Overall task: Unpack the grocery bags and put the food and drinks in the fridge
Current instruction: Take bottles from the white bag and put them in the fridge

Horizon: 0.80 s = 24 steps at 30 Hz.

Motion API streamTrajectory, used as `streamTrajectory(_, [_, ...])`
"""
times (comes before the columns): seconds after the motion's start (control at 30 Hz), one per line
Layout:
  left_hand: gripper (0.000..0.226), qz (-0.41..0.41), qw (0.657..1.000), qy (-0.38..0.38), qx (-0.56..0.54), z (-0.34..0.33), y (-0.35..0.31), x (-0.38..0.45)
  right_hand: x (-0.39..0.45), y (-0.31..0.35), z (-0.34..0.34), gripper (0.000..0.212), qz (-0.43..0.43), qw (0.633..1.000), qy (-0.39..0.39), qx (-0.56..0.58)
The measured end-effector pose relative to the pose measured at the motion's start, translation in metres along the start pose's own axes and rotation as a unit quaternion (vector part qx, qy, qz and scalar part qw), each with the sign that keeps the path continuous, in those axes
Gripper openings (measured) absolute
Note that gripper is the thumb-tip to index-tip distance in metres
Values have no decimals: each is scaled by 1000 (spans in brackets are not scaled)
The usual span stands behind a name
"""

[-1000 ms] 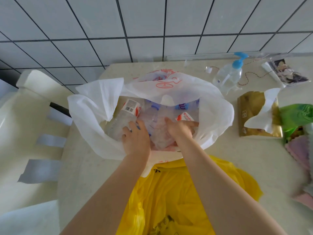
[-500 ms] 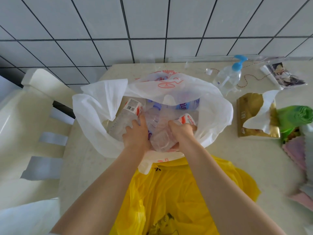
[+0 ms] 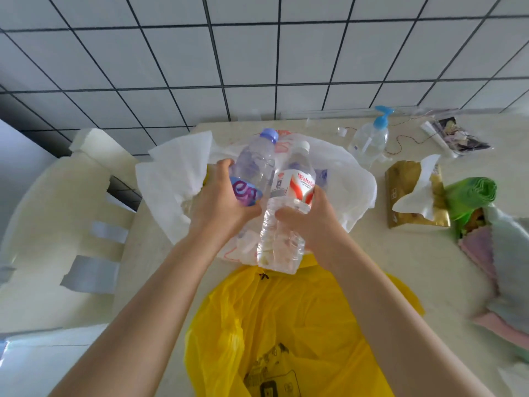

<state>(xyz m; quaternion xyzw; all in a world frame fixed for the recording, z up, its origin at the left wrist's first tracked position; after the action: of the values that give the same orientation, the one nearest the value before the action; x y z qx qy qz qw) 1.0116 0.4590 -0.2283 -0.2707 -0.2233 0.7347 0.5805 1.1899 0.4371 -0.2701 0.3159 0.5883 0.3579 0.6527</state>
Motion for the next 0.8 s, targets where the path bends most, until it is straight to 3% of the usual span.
streamTrajectory(0.17, [88, 69, 982, -21, -172, 23, 6, -63, -55, 3, 9, 80, 49, 994, 65, 67])
streamTrajectory(0.37, [75, 162, 899, 30, -405, 17, 33, -161, -117, -25, 6, 85, 41, 982, 145, 116])
streamTrajectory(0.57, [63, 186, 859, 98, -468, 11, 64, -248, -181, -62, 1, 79, 68, 988, 126, 58])
streamTrajectory(0.8, [72, 221, 840, 122, -479, 8, 113, -355, -255, -123, -19, 60, 63, 992, 104, 11])
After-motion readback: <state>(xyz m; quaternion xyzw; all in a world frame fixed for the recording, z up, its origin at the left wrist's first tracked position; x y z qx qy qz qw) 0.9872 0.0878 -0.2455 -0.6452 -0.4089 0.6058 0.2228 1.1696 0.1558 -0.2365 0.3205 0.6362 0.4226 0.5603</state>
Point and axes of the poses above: each hand's wrist, its own x-axis towards the middle knuckle, its own z-axis out of the back of the hand, y = z × x, the point moved 8 cm from there along x, towards the middle knuckle, and after that the axes turned 1 degree about x, right-handed, at the moved point
